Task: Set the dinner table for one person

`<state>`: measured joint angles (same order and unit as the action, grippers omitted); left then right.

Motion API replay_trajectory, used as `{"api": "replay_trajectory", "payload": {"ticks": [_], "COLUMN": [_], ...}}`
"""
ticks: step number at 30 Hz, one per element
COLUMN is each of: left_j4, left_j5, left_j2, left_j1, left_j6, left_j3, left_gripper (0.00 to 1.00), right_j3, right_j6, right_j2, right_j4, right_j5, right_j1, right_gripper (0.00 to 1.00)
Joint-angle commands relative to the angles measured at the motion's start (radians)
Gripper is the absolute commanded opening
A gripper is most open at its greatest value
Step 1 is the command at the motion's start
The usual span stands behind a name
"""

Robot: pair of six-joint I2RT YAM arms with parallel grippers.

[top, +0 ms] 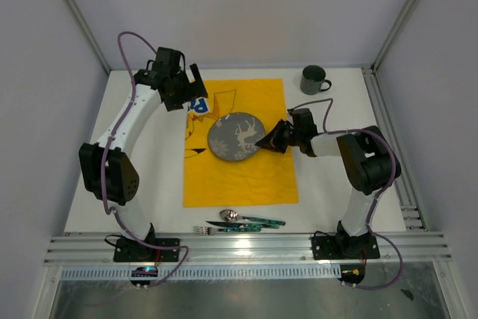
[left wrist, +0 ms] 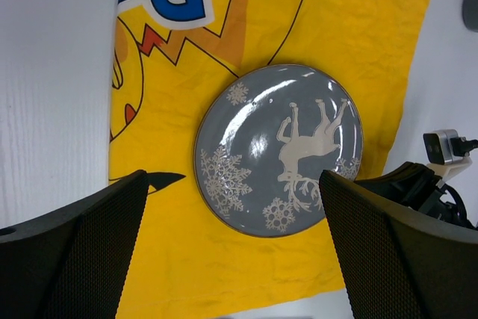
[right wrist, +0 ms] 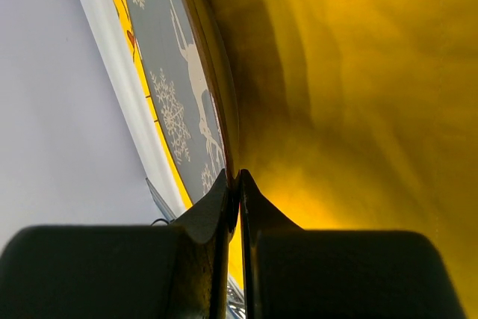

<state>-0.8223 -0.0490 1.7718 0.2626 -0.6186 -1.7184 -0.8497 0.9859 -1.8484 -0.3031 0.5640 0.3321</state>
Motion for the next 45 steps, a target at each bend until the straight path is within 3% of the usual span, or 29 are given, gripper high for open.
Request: {"api": "replay_trajectory", "payload": {"ticks": [1,11,13,15,17,31,38,45], "left_j4": [-0.005,-0.005,-0.005,-0.003,-0.005,0.000,-0.008,0.003], "left_j5": [0.012,0.014,0.012,0.012,0.012,0.008,0.017,-0.014], "left_j2": [0.003,0.006,0.006,0.006,0.006,0.008,0.005,0.012], "left_j1": [0.003,0.001,0.001,0.001,0.001,0.001,0.000,0.000], "left_j6": [0.019,0.022,0.023,0.023,0.025,0.025,0.031,0.014], "left_j3": [-0.038,-0.041,-0.041,-0.043,-0.044,-0.050,-0.056,-0.050], "left_gripper": [0.99,0.99,0.99,0.99,0.99,0.99,0.99,0.99], "right_j3": [-0.054,-0.069,-0.072,-0.077,-0.077,-0.069,-0.104,-0.311], "right_j6": [0.005,-0.001,-0.001,-0.001,-0.003,-0.047,-0.203,-0.409], "right_j2": [-0.003,-0.040,-0.044,-0.045,-0.041,0.014,0.204,0.308], "right_j4": [-0.080,-0.044,-0.028,-0.011,-0.007,0.077,0.423,0.731], "right_j5": [0.059,0.065,0.063,0.053,0.048,-0.002,-0.300,-0.784], "right_j1": [0.015,0.019,0.018,0.018,0.018,0.018,0.016,0.007], "right_gripper": [0.03,0.03,0.17,0.38,0.66,0.69,0.69,0.76]}}
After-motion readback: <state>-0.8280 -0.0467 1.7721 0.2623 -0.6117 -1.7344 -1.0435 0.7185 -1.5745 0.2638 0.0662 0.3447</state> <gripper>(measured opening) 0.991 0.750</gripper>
